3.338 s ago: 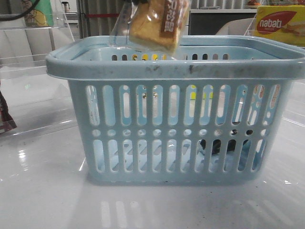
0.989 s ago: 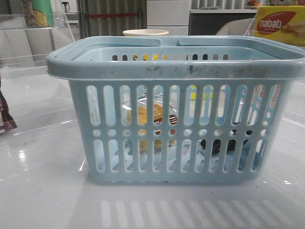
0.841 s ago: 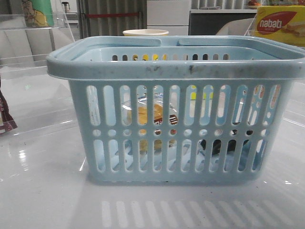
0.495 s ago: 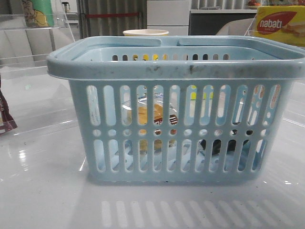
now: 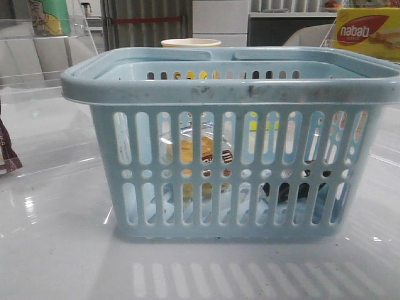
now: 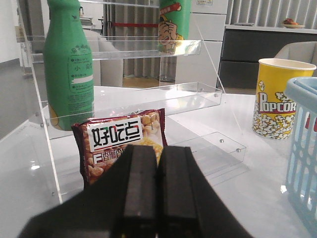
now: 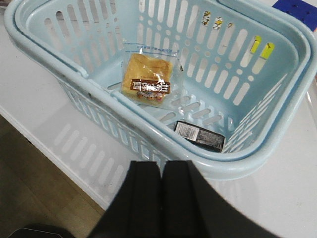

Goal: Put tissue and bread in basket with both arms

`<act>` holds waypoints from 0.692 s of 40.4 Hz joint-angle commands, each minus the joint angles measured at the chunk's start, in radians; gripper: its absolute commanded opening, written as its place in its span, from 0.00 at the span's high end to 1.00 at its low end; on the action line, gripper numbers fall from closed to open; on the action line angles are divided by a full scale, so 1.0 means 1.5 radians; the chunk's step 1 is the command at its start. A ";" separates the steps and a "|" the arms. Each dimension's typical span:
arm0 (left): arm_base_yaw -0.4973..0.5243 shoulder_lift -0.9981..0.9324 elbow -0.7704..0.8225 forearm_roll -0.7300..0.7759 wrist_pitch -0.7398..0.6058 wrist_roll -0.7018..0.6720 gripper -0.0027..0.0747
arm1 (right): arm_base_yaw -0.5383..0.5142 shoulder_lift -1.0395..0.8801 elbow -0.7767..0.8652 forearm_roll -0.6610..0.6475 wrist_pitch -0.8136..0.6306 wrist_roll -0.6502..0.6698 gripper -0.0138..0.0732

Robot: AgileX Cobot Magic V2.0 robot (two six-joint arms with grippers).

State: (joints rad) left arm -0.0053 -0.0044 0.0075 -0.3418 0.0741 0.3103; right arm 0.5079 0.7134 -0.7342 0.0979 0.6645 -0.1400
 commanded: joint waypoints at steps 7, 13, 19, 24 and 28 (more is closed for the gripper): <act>0.000 -0.013 0.004 0.060 -0.056 -0.067 0.84 | 0.000 0.001 -0.018 -0.001 -0.048 -0.005 0.78; 0.000 -0.013 0.004 0.223 -0.060 -0.230 0.84 | 0.000 0.001 -0.018 -0.001 -0.048 -0.005 0.78; 0.000 -0.013 0.004 0.233 -0.097 -0.238 0.84 | 0.000 0.001 -0.018 -0.001 -0.048 -0.005 0.78; -0.003 -0.013 0.004 0.233 -0.122 -0.238 0.84 | 0.000 0.001 -0.018 -0.001 -0.048 -0.005 0.78; -0.004 -0.013 0.004 0.233 -0.126 -0.238 0.84 | 0.000 0.001 -0.018 -0.001 -0.048 -0.005 0.78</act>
State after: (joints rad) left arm -0.0053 -0.0044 0.0075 0.0000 -0.0142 -0.0324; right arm 0.5079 0.7134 -0.7342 0.0979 0.6645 -0.1400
